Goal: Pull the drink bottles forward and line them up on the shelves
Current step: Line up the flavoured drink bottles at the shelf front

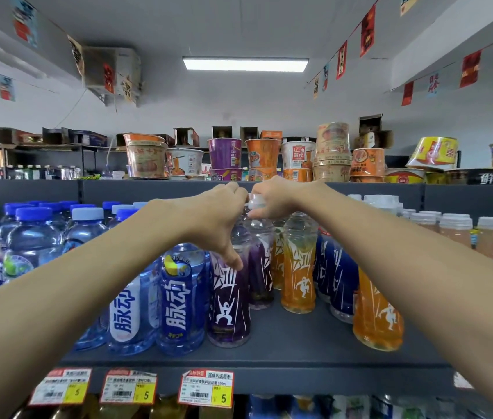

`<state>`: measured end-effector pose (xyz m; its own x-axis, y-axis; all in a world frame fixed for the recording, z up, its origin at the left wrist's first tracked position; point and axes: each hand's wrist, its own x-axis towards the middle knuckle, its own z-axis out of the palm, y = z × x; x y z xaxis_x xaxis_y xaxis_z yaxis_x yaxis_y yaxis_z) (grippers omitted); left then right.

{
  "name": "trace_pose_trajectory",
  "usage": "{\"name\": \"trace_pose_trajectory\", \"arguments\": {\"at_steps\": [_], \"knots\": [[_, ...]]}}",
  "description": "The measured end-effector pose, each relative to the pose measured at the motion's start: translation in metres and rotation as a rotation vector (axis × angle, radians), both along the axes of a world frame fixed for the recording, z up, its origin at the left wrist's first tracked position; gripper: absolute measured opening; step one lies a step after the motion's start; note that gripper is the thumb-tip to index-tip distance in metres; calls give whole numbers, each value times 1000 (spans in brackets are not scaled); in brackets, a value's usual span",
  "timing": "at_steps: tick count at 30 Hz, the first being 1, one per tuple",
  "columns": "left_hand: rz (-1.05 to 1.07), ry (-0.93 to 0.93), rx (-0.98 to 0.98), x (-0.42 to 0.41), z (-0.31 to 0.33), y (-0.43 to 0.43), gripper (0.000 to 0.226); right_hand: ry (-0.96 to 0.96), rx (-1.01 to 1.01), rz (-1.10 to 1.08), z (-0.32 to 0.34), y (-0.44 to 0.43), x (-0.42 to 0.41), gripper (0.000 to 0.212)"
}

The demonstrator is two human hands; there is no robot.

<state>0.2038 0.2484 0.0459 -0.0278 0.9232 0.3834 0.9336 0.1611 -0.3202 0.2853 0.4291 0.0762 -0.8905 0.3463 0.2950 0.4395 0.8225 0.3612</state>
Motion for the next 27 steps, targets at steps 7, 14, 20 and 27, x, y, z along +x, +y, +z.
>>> {"name": "trace_pose_trajectory", "arguments": {"at_steps": [7, 14, 20, 27], "knots": [[-8, -14, 9, -1, 0, 0, 111, 73, 26, 45, -8, 4, -1, 75], [-24, -45, 3, -3, -1, 2, 116, 109, -207, 137, -15, 0, -1, 53], [-22, -31, -3, -6, -1, 4, 112, 70, -158, 85, -9, -10, 4, 48], [-38, -32, -2, -9, 0, 7, 106, 76, -147, 68, -12, -16, 8, 49]]}}
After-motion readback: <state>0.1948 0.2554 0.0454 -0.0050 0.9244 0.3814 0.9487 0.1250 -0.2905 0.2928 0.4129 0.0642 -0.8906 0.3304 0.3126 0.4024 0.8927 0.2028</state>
